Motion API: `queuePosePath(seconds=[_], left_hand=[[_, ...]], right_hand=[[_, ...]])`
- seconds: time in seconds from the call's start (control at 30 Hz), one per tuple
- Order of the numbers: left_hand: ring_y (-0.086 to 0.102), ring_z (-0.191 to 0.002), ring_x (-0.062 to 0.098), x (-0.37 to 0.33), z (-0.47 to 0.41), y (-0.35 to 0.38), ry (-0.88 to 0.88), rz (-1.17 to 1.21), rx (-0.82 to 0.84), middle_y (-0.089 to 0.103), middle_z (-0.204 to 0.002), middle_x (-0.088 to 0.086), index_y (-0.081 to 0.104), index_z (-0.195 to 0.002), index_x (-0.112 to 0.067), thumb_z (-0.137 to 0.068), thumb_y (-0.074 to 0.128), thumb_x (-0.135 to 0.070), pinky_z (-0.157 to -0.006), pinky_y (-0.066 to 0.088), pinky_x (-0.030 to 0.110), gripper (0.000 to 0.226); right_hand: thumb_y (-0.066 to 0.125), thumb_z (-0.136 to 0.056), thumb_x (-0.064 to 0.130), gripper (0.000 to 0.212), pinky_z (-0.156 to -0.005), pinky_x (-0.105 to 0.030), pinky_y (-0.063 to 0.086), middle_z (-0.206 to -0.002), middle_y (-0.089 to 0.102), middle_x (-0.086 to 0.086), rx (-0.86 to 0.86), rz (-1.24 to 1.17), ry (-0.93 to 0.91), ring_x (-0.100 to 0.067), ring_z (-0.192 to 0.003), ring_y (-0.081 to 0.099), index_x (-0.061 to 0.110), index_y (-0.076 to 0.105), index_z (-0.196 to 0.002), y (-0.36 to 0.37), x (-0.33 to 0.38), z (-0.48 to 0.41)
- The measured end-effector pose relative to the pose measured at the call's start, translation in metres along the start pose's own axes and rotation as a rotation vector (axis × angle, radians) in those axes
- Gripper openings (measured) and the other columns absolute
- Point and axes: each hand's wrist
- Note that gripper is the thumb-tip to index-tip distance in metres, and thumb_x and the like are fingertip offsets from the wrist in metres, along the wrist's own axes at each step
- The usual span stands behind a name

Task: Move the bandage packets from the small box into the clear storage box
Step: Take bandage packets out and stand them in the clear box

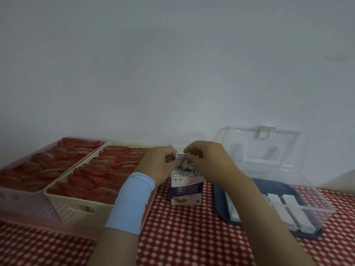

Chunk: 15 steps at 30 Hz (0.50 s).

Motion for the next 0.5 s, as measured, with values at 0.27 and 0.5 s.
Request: queuePosePath(seconds=[0.27, 0.5], left_hand=[[0.057, -0.066, 0.015, -0.001, -0.004, -0.002, -0.044, 0.172, -0.194, 0.064, -0.073, 0.0, 0.066, -0.077, -0.013, -0.09, 0.068, -0.02, -0.059, 0.045, 0.024, 0.015], [0.064, -0.065, 0.005, -0.01, -0.002, -0.003, -0.04, 0.324, -0.278, 0.072, -0.078, 0.001, 0.07, -0.083, -0.009, -0.091, 0.067, -0.015, -0.061, 0.051, 0.019, 0.011]], right_hand=[[0.061, -0.092, 0.052, 0.022, -0.095, -0.037, 0.037, -0.102, 0.071, 0.013, 0.102, 0.469, -0.028, -0.013, -0.096, 0.06, 0.038, 0.074, -0.102, 0.0, -0.006, -0.005], [0.057, -0.097, 0.047, 0.022, -0.096, -0.041, 0.034, -0.1, 0.07, 0.01, 0.104, 0.547, -0.085, -0.017, -0.098, 0.058, 0.034, 0.073, -0.103, 0.008, -0.001, -0.007]])
Point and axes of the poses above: each hand's wrist, its own z-axis away from the middle knuckle, its own y-axis out of the palm, x = y × z
